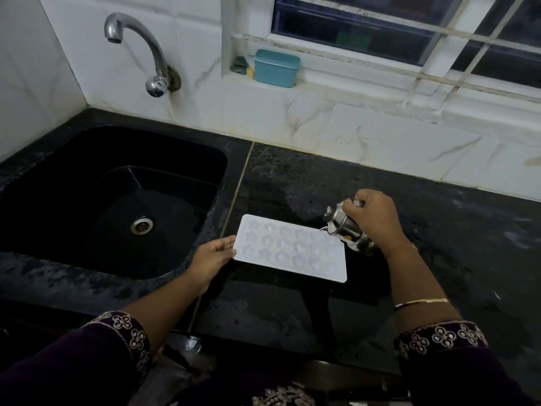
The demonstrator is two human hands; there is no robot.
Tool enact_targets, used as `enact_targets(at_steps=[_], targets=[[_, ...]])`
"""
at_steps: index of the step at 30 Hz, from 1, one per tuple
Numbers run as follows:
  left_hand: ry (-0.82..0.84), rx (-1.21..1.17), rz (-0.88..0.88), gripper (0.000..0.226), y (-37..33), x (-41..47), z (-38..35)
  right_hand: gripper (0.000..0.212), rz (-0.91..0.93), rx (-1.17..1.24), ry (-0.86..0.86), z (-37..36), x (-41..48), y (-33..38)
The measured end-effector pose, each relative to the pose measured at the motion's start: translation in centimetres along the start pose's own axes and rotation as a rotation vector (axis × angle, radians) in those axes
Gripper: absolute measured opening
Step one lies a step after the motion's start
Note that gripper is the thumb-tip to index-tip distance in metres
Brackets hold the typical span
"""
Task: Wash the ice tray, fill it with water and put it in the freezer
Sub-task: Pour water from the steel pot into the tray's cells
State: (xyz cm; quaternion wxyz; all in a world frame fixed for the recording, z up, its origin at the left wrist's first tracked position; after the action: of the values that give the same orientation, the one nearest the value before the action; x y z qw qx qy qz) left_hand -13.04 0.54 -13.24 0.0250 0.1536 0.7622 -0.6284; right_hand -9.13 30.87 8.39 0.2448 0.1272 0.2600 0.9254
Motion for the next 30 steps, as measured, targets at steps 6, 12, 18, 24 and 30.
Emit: enact_targets(at_steps=[6, 12, 18, 24, 30], targets=[[0.011, 0.003, 0.002, 0.038, 0.1, 0.1, 0.0, 0.039, 0.006, 0.017, -0.012, 0.5, 0.0, -0.3], [0.018, 0.017, 0.009, 0.039, 0.1, 0.1, 0.0, 0.041, 0.008, -0.031, 0.004, 0.1, -0.2, -0.5], [-0.004, 0.021, 0.006, 0.039, -0.2, -0.1, 0.0, 0.044, 0.029, -0.028, 0.011, -0.3, -0.5, 0.3], [0.009, 0.020, 0.013, 0.040, 0.0, 0.0, 0.0, 0.040, 0.032, -0.026, -0.008, -0.2, -0.3, 0.5], [0.006, 0.016, 0.008, 0.040, 0.0, 0.0, 0.0, 0.036, -0.024, 0.050, -0.037, 0.8, -0.1, -0.9]])
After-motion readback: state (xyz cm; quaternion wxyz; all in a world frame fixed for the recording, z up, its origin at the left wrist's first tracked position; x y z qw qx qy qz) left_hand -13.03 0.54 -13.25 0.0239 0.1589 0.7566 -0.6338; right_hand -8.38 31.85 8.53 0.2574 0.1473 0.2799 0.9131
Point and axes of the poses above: each hand's wrist, its own x-axis towards the middle knuckle, its own z-axis out of the back of the hand, y = z × x, the point moved 10 cm from there along x, towards the middle knuckle, and after that the axes turned 11 degrees about -z, right-handed, at the moved point
